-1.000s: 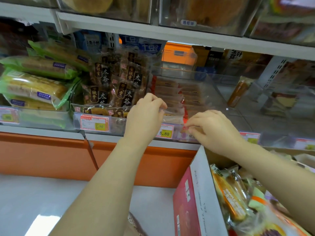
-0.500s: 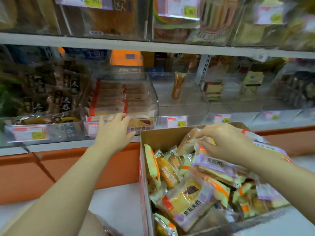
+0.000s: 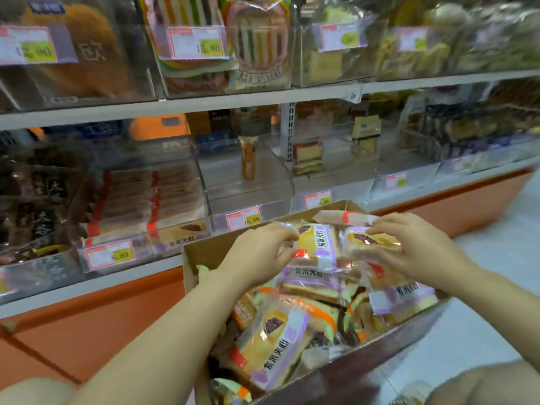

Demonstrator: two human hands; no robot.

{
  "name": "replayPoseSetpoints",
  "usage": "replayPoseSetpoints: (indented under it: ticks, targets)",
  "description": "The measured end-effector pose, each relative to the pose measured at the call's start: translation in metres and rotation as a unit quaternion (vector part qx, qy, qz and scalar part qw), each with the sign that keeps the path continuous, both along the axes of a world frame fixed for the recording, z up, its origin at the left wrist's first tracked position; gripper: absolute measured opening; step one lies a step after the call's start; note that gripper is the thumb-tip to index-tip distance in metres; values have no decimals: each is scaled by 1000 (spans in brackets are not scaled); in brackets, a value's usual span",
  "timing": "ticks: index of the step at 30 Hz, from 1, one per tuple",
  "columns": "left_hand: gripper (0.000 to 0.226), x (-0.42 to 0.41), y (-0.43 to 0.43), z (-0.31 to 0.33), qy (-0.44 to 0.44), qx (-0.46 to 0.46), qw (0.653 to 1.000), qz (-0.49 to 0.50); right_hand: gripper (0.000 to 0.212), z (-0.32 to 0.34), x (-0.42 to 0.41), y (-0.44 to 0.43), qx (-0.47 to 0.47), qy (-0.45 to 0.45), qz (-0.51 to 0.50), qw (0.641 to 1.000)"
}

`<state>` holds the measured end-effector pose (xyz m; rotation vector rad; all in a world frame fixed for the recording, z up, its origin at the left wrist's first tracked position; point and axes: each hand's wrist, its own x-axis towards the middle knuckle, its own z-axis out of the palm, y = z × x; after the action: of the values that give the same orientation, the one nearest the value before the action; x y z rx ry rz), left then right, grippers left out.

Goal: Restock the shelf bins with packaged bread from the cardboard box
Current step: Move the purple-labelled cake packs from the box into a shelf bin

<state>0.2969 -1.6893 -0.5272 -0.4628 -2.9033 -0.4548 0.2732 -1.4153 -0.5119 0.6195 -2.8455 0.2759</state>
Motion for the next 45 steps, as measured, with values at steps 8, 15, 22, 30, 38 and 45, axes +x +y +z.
replayPoseSetpoints:
  ticks: [8, 15, 22, 30, 38, 45]
  targets:
    - [44, -15, 38, -14, -137, 70, 988, 33, 57, -25, -6, 31, -52, -141, -58, 987]
    - [59, -28, 49, -22, -151, 197, 962, 110, 24, -22, -10, 34, -120, -93, -60, 987]
    - [68, -15, 46, -21, -242, 345, 899, 123, 9, -13, 1, 30, -178, -49, -21, 983]
    - [58, 0, 17, -23, -287, 314, 902, 71, 12, 5, 2, 12, -142, 50, 151, 977]
    - [37, -2, -17, -17, -243, 298, 917, 108, 14, 1, -4, -7, -104, -30, 49, 993]
    - [59, 4, -7, -36, -286, 233, 924, 100, 27, -4, -9, -17, -145, -77, -36, 986]
